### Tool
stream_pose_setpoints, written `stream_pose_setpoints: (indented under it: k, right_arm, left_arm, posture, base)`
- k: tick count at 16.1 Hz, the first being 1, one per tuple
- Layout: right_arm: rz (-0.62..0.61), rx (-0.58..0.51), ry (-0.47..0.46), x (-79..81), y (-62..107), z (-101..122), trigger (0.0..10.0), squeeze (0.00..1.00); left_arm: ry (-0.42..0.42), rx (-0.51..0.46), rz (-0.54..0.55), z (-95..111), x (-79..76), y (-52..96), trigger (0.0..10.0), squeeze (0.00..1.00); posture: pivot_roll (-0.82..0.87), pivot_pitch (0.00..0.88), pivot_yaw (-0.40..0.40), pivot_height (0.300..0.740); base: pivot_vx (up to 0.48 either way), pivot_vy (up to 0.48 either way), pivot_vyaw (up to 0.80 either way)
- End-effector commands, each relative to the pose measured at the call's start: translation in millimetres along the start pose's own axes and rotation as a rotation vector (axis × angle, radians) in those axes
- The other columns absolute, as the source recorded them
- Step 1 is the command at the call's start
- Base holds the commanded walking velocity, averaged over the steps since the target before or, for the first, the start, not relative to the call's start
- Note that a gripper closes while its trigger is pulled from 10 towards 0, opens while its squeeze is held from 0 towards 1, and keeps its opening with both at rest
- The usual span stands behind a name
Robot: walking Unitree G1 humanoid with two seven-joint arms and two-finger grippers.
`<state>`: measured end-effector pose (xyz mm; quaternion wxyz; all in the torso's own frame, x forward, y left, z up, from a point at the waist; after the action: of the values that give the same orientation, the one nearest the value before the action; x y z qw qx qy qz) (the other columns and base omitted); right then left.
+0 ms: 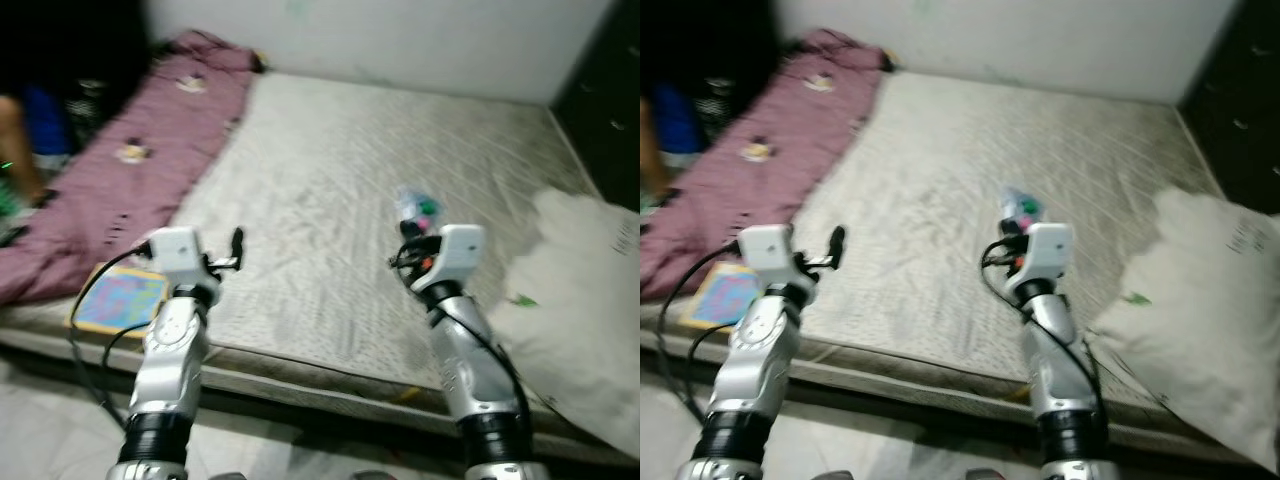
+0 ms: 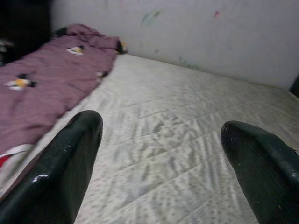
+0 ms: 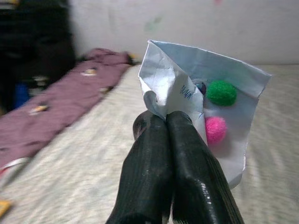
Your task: Clean up the room
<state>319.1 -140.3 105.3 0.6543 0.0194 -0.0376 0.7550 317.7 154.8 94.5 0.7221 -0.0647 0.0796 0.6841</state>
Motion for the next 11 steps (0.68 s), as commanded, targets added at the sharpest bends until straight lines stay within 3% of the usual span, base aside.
stream_pose_setpoints:
  k: [1,8,10,11]
  right_arm:
    - [0.008,0.015,-0.01,3.6,-1.2,-2.9,10.0,0.0]
    - [0.004,0.019,-0.003,3.2,-1.1,-3.6,10.0,0.0]
    - [0.006,0.023,-0.001,3.3,-1.1,-4.1,10.0,0.0]
    - [0.006,0.031,0.0,3.3,-1.4,-5.6,10.0,0.0]
  left_arm:
    - [-0.01,-0.007,0.009,3.5,5.2,-0.3,10.0,0.0]
    - [0.021,0.006,0.025,0.7,5.0,-0.9,10.0,0.0]
    - [0.021,0.006,0.016,0.7,3.9,-0.9,10.0,0.0]
    - [0.022,0.007,0.01,0.4,3.2,-1.0,10.0,0.0]
  posture:
    - [0.02,0.012,-0.015,0.74]
    - [0.02,0.013,-0.016,0.74]
    - [0.02,0.01,-0.015,0.74]
    - [0.02,0.01,-0.015,0.74]
  base:
    - [0.27,0.0,0.0]
    - [0.0,0.0,0.0]
    - [0.0,0.36,0.0]
    - [0.0,0.48,-0.8]
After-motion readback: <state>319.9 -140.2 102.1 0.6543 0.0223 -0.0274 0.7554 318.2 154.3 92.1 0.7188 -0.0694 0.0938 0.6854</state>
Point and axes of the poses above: a point about 5 cm out from each wrist's last joint towards the gripper, its own y axis pointing back from the gripper into the wrist, its own z axis along the axis of the wrist's last joint, x = y × z, the point moved 2 cm from there along -y, pointing out of the wrist towards the gripper, and after that the axes turned 4 degrees about y, right-handed, at the moved point
